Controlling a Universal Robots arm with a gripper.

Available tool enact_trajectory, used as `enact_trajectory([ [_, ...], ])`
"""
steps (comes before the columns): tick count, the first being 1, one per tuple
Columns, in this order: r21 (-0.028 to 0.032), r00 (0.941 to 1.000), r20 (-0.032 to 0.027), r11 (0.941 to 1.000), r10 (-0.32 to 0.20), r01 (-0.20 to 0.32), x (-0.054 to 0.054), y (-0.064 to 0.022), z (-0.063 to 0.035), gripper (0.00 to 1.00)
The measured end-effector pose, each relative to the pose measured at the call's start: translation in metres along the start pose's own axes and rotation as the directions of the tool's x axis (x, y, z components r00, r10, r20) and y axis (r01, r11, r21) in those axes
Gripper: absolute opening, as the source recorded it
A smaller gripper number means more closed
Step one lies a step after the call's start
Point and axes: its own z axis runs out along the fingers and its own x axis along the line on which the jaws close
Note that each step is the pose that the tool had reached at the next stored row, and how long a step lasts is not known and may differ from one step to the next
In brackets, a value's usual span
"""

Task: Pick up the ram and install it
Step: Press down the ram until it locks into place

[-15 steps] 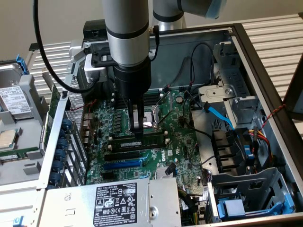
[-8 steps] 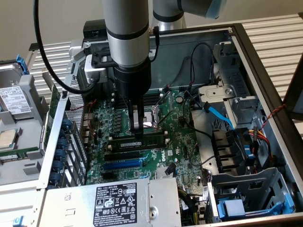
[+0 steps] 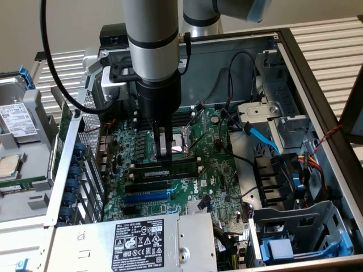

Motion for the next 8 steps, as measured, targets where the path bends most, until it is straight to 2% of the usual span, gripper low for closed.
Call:
enact_trajectory([
  [8, -0.0001, 1.0, -0.0001, 1.0, 0.0, 0.0, 0.0005, 0.0, 0.0, 0.11],
])
